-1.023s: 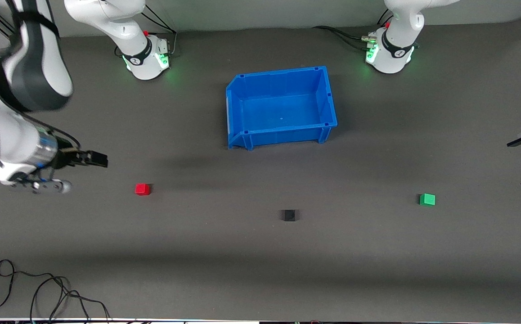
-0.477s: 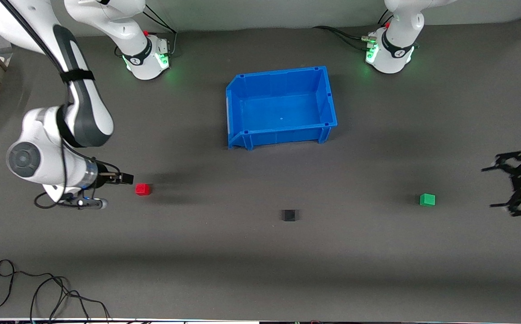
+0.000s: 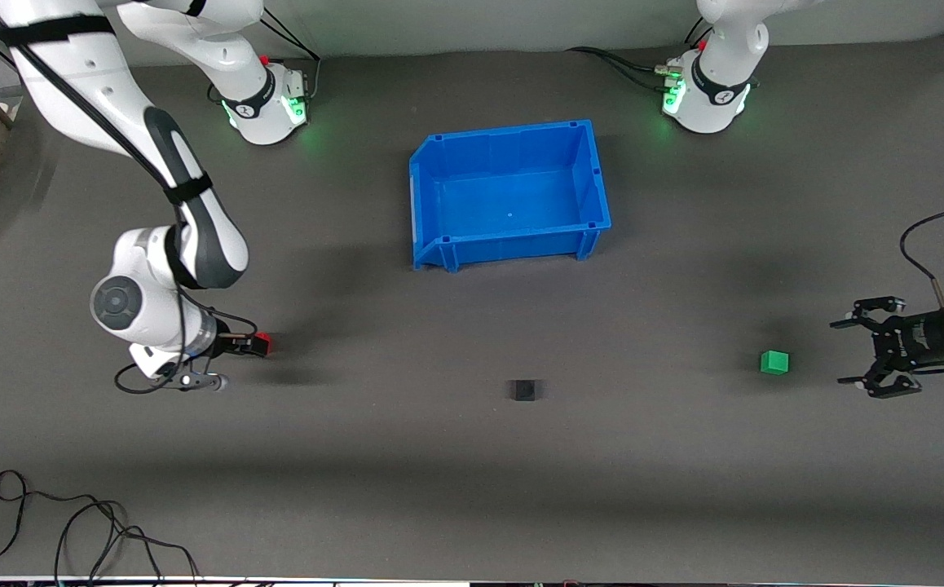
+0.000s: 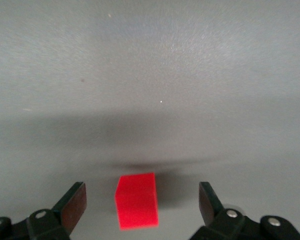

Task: Attach green and red cubes to black cube
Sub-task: 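Reach the right gripper to the red cube while the left gripper reaches the green cube, then close the right gripper on the red cube while the left gripper grasps green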

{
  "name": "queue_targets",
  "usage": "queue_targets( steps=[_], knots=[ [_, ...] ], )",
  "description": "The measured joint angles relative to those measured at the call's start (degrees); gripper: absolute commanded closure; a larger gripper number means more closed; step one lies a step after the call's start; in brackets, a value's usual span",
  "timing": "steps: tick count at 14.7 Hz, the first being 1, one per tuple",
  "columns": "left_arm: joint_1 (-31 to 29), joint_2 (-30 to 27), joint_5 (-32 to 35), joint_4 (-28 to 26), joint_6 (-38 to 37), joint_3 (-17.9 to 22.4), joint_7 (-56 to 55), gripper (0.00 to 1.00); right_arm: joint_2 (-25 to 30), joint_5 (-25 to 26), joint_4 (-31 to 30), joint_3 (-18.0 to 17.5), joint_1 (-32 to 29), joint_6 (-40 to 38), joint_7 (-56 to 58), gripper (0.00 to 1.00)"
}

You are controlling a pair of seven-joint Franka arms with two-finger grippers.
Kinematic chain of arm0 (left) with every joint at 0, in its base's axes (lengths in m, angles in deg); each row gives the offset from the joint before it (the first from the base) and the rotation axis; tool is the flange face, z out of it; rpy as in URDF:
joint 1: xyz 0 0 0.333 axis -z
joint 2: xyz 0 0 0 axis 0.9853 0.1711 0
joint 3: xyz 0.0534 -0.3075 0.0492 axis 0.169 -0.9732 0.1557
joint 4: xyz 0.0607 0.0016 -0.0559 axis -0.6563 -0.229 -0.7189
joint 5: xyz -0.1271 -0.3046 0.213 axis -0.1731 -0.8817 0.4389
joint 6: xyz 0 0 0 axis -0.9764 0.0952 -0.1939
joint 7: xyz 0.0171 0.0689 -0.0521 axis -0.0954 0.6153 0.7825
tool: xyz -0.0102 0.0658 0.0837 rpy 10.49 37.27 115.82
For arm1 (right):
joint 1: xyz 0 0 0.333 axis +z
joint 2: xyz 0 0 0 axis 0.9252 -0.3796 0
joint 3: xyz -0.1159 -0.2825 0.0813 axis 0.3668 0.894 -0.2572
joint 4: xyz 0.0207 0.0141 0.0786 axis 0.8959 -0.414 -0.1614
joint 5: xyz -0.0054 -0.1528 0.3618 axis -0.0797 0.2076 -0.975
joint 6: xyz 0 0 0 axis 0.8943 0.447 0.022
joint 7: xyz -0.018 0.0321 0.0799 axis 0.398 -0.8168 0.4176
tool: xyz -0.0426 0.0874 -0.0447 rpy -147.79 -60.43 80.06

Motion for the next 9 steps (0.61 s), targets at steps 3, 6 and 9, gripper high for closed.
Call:
queue_targets(
  steps=[3, 6, 9],
  knots=[
    [0.07, 2.14, -2.6, -3.54, 7.14, -0.6, 4.09, 0.0, -2.3, 0.0, -0.32, -0.02, 0.01, 3.24, 0.0, 0.0],
    [0.1, 4.74, -4.89, -4.69, 9.64, -0.91, 7.76, 0.0, -3.2, 0.0, -1.11, -0.19, 0.04, 5.07, 0.0, 0.0],
    [0.09, 6.06, -5.36, -5.1, 10.83, -0.9, 10.14, 0.0, -3.25, -0.72, -1.45, -0.4, 0.77, 5.18, -0.06, 0.01]
  ],
)
